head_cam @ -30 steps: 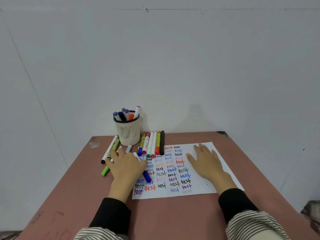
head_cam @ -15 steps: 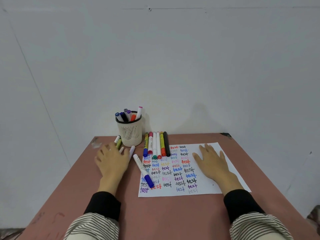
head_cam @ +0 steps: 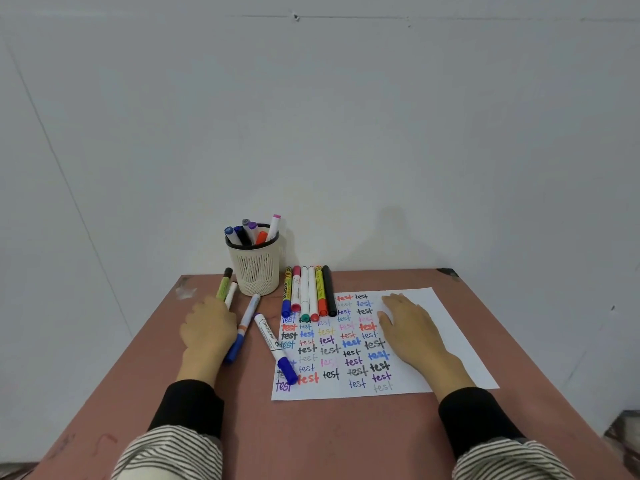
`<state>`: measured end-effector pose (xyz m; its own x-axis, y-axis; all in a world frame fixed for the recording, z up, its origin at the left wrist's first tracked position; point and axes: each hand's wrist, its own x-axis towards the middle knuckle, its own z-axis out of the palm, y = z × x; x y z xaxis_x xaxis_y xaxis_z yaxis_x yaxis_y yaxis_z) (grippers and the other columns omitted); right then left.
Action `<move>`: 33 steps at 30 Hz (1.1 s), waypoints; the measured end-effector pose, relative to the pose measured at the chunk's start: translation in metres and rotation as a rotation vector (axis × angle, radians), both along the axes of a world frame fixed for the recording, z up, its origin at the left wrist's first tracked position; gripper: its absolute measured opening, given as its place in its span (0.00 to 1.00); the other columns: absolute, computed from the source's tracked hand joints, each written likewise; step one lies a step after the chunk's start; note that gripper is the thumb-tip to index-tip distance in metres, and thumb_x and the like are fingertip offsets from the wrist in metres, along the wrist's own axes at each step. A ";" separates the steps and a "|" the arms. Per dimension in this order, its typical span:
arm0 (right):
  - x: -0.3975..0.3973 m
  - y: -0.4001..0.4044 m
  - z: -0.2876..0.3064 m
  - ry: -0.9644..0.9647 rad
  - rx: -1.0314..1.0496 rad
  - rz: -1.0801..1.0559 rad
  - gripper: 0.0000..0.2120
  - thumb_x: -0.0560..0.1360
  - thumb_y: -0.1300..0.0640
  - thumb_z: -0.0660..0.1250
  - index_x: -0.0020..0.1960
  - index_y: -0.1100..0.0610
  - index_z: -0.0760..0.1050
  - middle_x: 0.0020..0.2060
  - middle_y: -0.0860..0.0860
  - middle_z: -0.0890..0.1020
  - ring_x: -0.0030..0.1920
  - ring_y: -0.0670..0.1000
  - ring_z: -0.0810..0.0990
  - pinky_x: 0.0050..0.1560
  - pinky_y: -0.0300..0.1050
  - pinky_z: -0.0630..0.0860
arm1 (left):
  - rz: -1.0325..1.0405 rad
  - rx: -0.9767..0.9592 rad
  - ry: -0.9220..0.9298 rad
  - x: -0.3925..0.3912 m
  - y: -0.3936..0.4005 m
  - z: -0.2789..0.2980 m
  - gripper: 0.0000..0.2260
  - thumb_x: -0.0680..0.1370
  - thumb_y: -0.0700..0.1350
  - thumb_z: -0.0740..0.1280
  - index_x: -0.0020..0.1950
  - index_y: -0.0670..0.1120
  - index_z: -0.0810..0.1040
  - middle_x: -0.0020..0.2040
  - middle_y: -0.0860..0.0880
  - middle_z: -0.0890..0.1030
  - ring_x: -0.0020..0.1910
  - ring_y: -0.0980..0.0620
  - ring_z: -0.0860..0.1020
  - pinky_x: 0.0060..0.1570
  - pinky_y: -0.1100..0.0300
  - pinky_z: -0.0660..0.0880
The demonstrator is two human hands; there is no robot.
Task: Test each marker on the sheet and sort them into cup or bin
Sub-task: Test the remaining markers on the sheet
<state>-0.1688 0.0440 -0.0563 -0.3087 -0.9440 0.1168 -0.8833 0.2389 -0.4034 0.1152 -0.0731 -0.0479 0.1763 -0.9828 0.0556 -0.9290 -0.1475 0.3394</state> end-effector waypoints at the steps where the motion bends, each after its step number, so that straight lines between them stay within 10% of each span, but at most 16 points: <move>1: 0.001 0.001 0.001 -0.006 -0.005 -0.002 0.23 0.84 0.51 0.51 0.77 0.56 0.58 0.77 0.53 0.60 0.77 0.52 0.56 0.76 0.47 0.51 | 0.006 -0.005 0.036 0.002 0.000 0.001 0.14 0.79 0.47 0.63 0.61 0.39 0.72 0.51 0.42 0.77 0.48 0.43 0.77 0.46 0.52 0.77; 13: -0.001 0.000 -0.001 -0.026 -0.043 -0.005 0.22 0.84 0.52 0.54 0.75 0.57 0.63 0.74 0.52 0.66 0.74 0.52 0.63 0.75 0.48 0.56 | -0.027 0.047 0.326 0.011 0.009 0.008 0.23 0.73 0.60 0.71 0.48 0.40 0.71 0.37 0.46 0.73 0.33 0.50 0.72 0.29 0.57 0.64; 26: -0.002 0.001 -0.002 -0.030 -0.066 0.000 0.20 0.83 0.53 0.55 0.73 0.58 0.66 0.71 0.52 0.70 0.70 0.52 0.68 0.73 0.49 0.61 | 0.093 -0.019 0.230 0.016 0.010 0.008 0.15 0.78 0.54 0.64 0.48 0.41 0.75 0.42 0.45 0.77 0.40 0.45 0.76 0.39 0.54 0.69; 33: -0.002 0.001 -0.001 -0.041 -0.074 0.000 0.20 0.83 0.53 0.55 0.73 0.58 0.66 0.71 0.52 0.70 0.70 0.52 0.68 0.73 0.48 0.61 | 0.122 -0.284 0.740 0.016 0.011 0.014 0.12 0.79 0.50 0.61 0.51 0.41 0.73 0.38 0.42 0.79 0.34 0.45 0.75 0.31 0.57 0.68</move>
